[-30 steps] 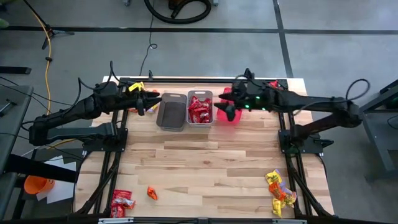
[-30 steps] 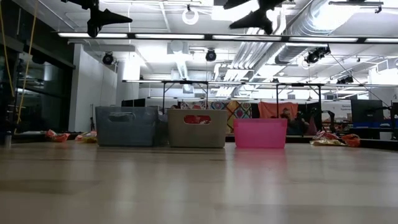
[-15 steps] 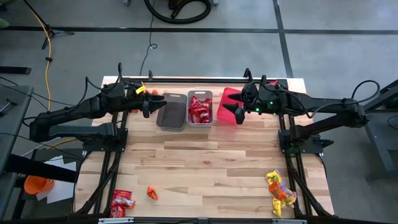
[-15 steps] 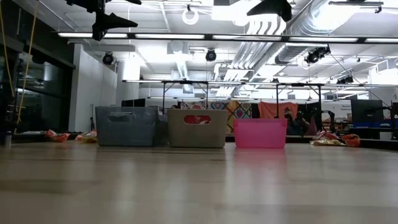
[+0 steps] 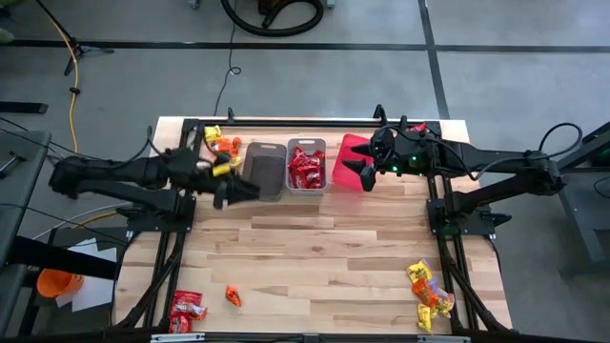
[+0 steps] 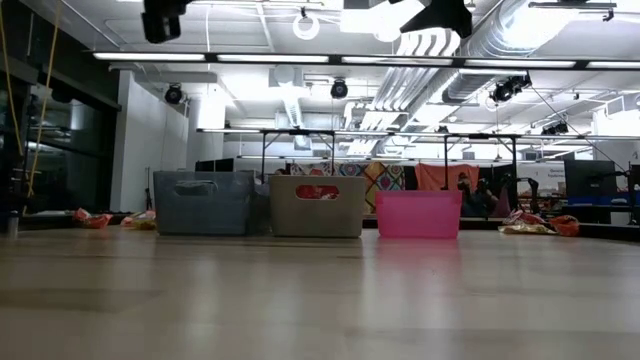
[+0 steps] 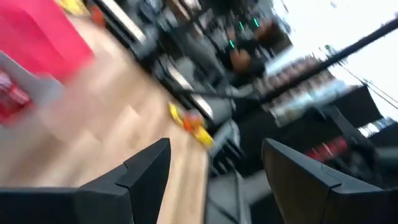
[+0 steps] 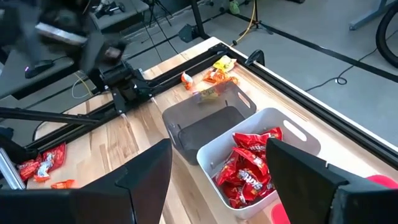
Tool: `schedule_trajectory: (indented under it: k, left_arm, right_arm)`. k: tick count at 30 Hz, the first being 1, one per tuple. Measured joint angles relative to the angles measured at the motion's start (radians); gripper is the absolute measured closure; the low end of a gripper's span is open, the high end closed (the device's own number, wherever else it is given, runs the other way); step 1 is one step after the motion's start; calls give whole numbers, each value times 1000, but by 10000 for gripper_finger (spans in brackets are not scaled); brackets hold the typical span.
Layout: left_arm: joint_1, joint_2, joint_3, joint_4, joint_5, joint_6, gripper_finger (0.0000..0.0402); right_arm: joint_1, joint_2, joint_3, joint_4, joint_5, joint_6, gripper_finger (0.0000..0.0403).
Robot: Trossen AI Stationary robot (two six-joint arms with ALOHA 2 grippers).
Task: Sort candy
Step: Put the bottom left orange candy into the black bin
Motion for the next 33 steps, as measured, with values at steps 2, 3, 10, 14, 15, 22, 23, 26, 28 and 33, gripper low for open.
schedule_trajectory:
  k: [2,3,10,14,15,22,23,26,28,33]
  left_arm:
    - [-76,30,1,-4,0,-45,161]
    - [-116,49,1,-8,0,-67,161]
    - [-367,244,123,-156,44,-157,161]
    - [-487,379,267,-427,82,-158,161]
    - [-515,410,297,-504,79,-151,161]
    - [-708,599,333,-696,-70,-142,161]
    - [-730,625,324,-692,-84,-142,161]
    - [-778,710,310,-678,-97,-142,161]
    - [-796,761,300,-638,-97,-142,161]
    - [-811,873,285,-556,-106,-100,161]
  right_arm:
    - [-3,0,0,0,0,-7,149]
    - [-3,0,0,0,0,-9,149]
    - [-3,0,0,0,0,-16,149]
    - [-3,0,0,-1,0,-18,149]
    - [-3,0,0,-4,0,-19,149]
    - [-3,0,0,-58,1,-16,149]
    - [-3,0,0,-63,1,-15,149]
    - [-3,0,0,-72,1,-10,149]
    - [-3,0,0,-76,1,-8,149]
    - [-3,1,0,-76,1,-8,149]
